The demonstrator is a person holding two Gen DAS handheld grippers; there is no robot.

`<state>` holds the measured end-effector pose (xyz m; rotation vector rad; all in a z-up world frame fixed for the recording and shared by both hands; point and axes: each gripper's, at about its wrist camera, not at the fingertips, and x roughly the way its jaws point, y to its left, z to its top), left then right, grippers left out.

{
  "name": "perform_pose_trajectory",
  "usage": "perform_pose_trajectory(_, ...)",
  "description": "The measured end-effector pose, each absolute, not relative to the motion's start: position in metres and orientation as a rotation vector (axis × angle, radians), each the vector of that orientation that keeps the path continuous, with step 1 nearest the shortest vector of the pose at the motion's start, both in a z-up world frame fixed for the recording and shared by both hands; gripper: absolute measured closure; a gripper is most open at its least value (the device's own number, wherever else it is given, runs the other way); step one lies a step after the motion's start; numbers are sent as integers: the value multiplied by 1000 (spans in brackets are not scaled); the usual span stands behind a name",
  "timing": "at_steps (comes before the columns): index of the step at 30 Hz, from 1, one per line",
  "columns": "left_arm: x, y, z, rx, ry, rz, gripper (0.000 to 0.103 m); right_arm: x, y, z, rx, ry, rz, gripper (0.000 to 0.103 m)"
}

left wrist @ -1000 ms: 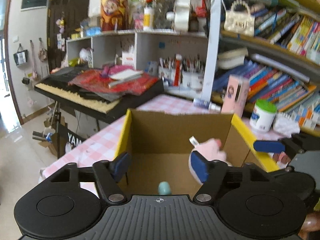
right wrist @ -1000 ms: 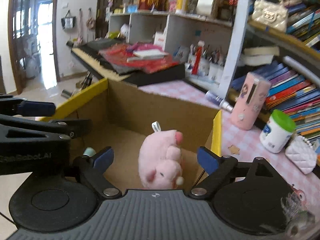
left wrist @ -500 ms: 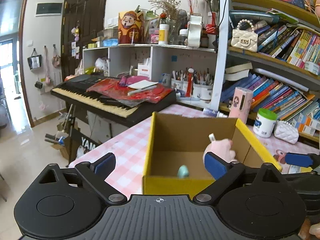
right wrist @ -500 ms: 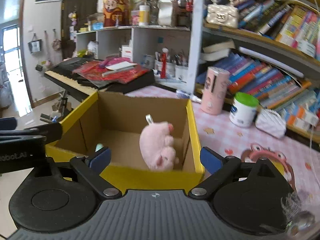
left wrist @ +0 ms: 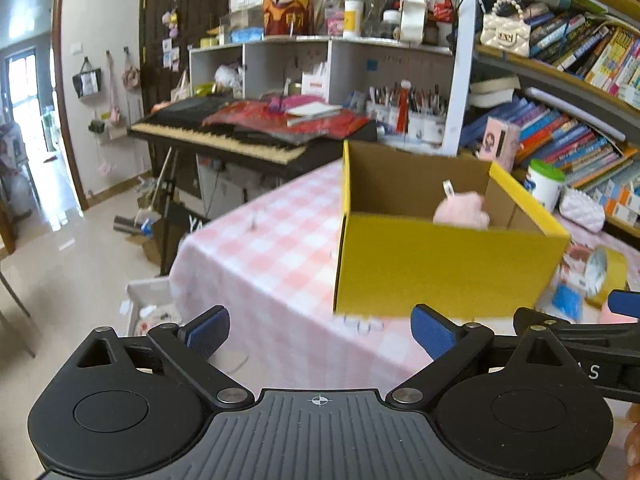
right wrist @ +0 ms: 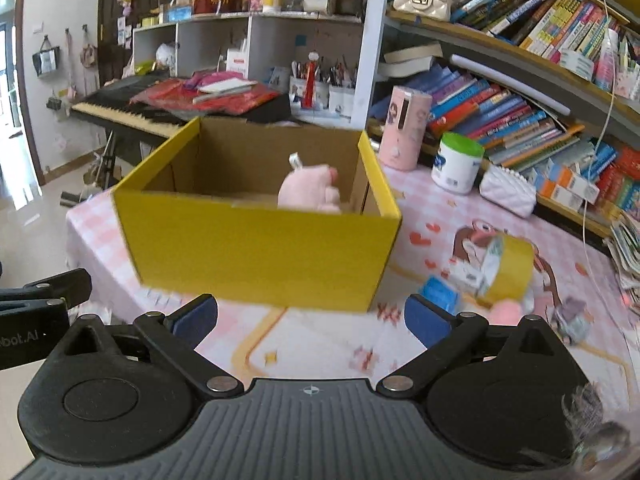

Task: Organize objects
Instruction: 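Withdraw both tools from the box back toward the remaining table objects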

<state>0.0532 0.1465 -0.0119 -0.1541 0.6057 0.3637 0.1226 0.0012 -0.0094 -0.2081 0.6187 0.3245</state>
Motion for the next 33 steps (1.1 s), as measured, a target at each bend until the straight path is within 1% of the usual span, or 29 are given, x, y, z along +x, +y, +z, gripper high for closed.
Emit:
perform_pose_trajectory(18, -3, 117, -22, -114, 662, 269, 4, 41, -34, -28, -183, 687, 221, 2)
perform_pose_trajectory(28, -1, 88, -20, -79, 657, 155, 4, 26, -65, -32, -159, 723, 137, 0)
perform_pose_trajectory(33, 9, 73, -19, -54, 650, 96, 4, 24, -78, -29, -158, 710, 103, 0)
